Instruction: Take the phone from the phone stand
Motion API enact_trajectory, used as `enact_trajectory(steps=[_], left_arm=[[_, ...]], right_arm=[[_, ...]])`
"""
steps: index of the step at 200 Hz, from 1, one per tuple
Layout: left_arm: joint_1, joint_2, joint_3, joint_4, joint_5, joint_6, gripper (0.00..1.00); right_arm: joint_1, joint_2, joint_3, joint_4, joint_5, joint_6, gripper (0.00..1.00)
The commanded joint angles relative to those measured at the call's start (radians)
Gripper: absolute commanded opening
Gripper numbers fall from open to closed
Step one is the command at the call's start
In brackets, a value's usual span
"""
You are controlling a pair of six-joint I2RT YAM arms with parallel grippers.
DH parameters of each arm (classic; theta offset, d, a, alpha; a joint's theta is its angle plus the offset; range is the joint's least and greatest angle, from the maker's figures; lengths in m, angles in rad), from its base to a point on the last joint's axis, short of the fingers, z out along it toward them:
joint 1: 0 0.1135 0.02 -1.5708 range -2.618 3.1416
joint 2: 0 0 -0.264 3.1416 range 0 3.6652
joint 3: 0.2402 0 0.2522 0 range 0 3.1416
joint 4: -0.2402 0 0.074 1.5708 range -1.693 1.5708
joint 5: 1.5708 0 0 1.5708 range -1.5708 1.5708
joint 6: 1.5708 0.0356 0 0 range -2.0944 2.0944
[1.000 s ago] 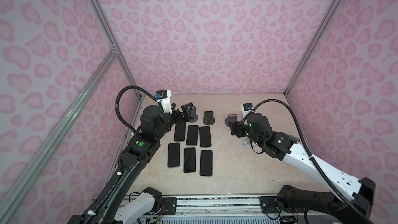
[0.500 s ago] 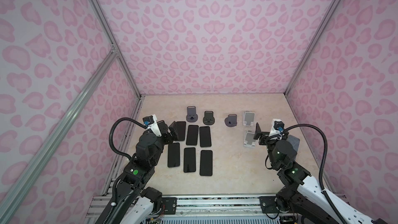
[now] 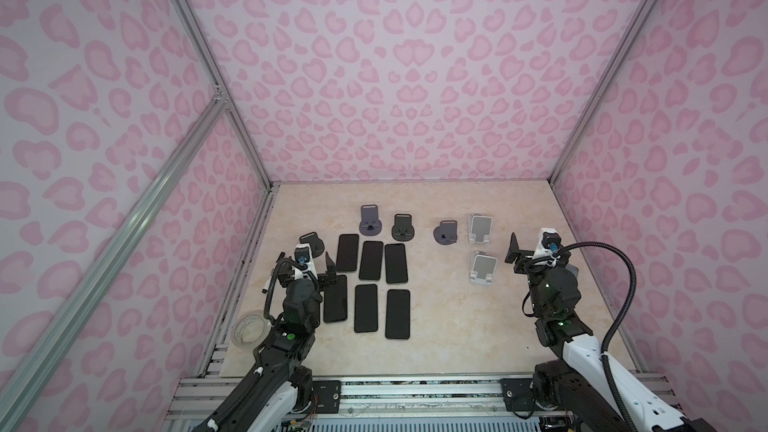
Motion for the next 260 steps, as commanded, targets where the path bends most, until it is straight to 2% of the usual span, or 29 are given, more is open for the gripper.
enact_trajectory(steps=[1,19,45,59,77,96,106,119,128,137,168,186,209,231,260], left_arm=[[0.036,0.104,-0.073,0.401,-0.030,0.077,0.98],[0.068,0.270,-0.060,0.487,0.028,0.076,0.98],[0.111,0.475,-0.058,0.678,0.077,0.060,0.98],[0.151,0.546,-0.032,0.687,0.117,0.035,0.98],[0.219,0.632,-0.002,0.686,0.224,-0.011,0.98],[0.266,0.737,0.014,0.763,0.295,-0.043,0.98],[0.279,0.709,0.045,0.645,0.321,-0.049,0.97],[0.294,0.733,0.069,0.643,0.356,-0.052,0.98],[0.301,0.719,0.098,0.563,0.380,-0.050,0.98],[0.310,0.733,0.116,0.554,0.397,-0.054,0.98],[0.321,0.729,0.133,0.508,0.422,-0.061,0.98],[0.327,0.730,0.140,0.498,0.427,-0.066,0.97],[0.326,0.729,0.140,0.497,0.428,-0.066,0.98],[0.326,0.731,0.141,0.493,0.429,-0.066,0.98],[0.326,0.729,0.142,0.493,0.429,-0.065,0.98]], right_arm=[[-0.019,0.052,-0.050,0.203,-0.001,0.030,1.00],[-0.040,0.115,-0.075,0.263,0.007,0.029,1.00],[-0.098,0.173,-0.102,0.290,0.034,0.107,1.00],[-0.124,0.198,-0.109,0.297,0.015,0.101,1.00],[-0.146,0.247,-0.106,0.296,-0.014,0.091,1.00],[-0.156,0.346,-0.118,0.401,-0.043,0.082,1.00],[-0.157,0.404,-0.120,0.474,-0.082,0.041,1.00],[-0.156,0.469,-0.116,0.551,-0.090,0.020,1.00],[-0.156,0.471,-0.098,0.492,-0.084,0.029,1.00],[-0.156,0.470,-0.082,0.444,-0.095,0.025,1.00],[-0.161,0.534,-0.066,0.458,-0.117,0.021,1.00],[-0.166,0.632,-0.106,0.622,-0.151,0.015,1.00],[-0.166,0.820,-0.164,0.947,-0.108,0.026,1.00],[-0.190,0.706,-0.119,0.697,-0.090,0.071,1.00],[-0.208,0.771,-0.099,0.765,-0.065,0.095,1.00]])
